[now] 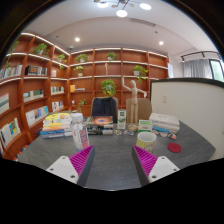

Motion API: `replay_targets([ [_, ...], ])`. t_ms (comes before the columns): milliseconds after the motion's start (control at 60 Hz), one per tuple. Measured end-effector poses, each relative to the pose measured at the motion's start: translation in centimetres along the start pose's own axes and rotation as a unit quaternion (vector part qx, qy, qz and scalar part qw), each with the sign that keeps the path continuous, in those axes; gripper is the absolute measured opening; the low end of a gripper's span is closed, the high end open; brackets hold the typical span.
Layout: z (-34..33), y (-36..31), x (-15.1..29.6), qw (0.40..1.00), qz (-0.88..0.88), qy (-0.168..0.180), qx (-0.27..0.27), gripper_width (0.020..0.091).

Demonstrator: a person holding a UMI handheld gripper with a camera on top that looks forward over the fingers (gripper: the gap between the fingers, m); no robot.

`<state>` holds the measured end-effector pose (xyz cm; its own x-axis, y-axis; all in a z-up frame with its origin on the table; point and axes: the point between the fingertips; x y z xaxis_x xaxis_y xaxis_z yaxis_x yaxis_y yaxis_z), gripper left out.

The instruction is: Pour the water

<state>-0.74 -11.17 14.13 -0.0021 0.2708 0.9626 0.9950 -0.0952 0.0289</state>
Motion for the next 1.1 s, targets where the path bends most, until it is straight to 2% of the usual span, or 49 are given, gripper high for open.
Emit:
replay_targets([
  [133,1.6,-4.5,-1.3,1.0,-0.008,0.007,0.015,0.0778],
  [150,0.8,-3.5,-0.9,1.0,-0.01,0.005,0.019,0.0779],
  [217,2.5,-8.0,-2.4,0.999,-0.011,0.015,0.033,0.0781],
  [350,5.6,-12.6,-2.4,0.998,-0.012,0.032,0.059,0.079],
  [700,12.0,-15.2,-0.3,0.997,0.015,0.054,0.057,0.0786],
  [783,13.0,-14.7,0.3,0.997,0.023,0.059,0.046,0.0726],
  [883,13.8,-14.1,0.0,0.998,0.009,0.06,0.032,0.0517],
  [950,13.7,-14.2,-0.4,0.998,-0.001,0.06,0.032,0.0496],
  [1017,13.5,-14.2,-0.5,0.998,0.003,0.049,0.036,0.043],
  [1050,13.4,-14.2,-0.6,0.998,0.004,0.042,0.038,0.0422],
  [1067,13.4,-14.1,-0.6,0.999,0.006,0.039,0.037,0.0386],
  [1100,13.5,-14.1,-0.7,0.999,0.006,0.035,0.035,0.0379],
])
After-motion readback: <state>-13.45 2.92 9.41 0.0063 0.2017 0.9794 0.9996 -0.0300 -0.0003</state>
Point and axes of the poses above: the point between the fingertips, and its own axes, seen from behind it with the camera up: y to the right, x up, z forward, the way the camera looks, and after that the axes turned 7 degrees about -x, right-handed
